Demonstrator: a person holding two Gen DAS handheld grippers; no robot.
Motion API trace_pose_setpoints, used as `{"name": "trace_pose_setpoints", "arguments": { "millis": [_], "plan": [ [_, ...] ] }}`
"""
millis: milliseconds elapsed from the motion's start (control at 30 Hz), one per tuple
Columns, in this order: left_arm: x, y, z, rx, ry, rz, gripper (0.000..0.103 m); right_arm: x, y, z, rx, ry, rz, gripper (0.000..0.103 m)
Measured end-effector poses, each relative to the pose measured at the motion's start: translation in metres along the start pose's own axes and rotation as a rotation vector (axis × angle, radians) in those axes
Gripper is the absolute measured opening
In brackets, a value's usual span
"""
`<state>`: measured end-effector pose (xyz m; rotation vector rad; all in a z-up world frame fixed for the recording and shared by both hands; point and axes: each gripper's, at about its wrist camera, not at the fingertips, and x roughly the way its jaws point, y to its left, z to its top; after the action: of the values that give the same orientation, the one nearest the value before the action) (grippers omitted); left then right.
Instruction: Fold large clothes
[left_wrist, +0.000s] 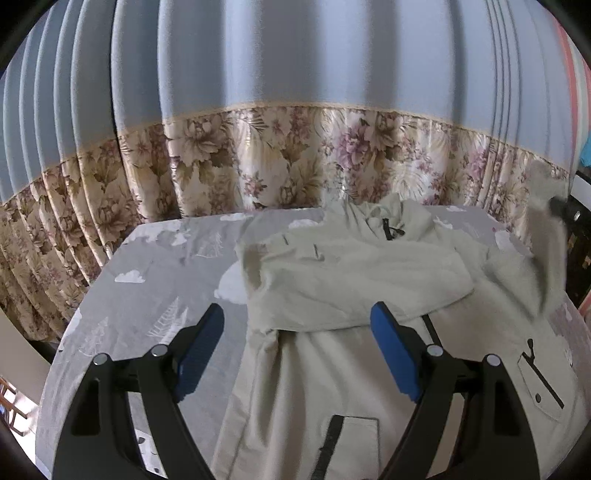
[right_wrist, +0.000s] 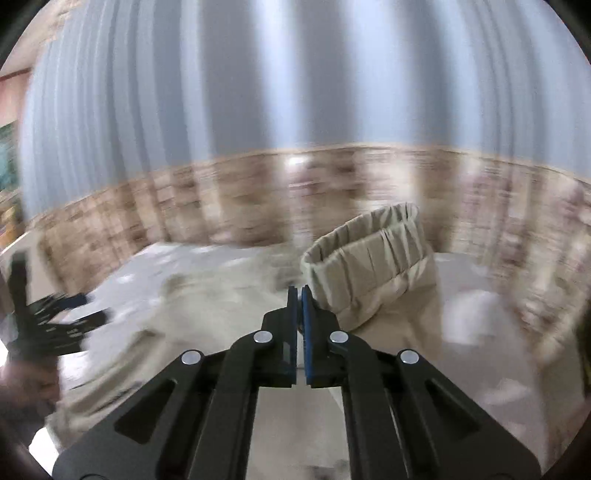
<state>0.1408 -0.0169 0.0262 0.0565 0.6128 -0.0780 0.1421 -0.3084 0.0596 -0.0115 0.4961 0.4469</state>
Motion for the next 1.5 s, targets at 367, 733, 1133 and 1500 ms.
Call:
{"name": "trace_pose_setpoints", "arguments": {
  "millis": [367,733,1133,1500],
  "plan": [
    [0.008,0.023,-0.019,-0.05,0.08,-0.014,0.084,0.0,0.038,-0.027,-0.041,0.031,0.067,0.054],
    [0.073,-0.067,-0.016,0.072,0.146,-0.179,0.085,-0.021,-0.071,-0.061,0.144,0.077,-0.167,0.057],
    [0.144,-0.115,-0.005,0.071,0.198,-0.294,0.05,-0.002,-0.101,-0.087,0.185,0.162,-0.226,0.068],
    [0.105,-0.069,0.042,-0.02,0.072,-0.268,0.002,0.033,-0.12,-0.066,0.154,0.208,-0.263,0.075]
  ]
}}
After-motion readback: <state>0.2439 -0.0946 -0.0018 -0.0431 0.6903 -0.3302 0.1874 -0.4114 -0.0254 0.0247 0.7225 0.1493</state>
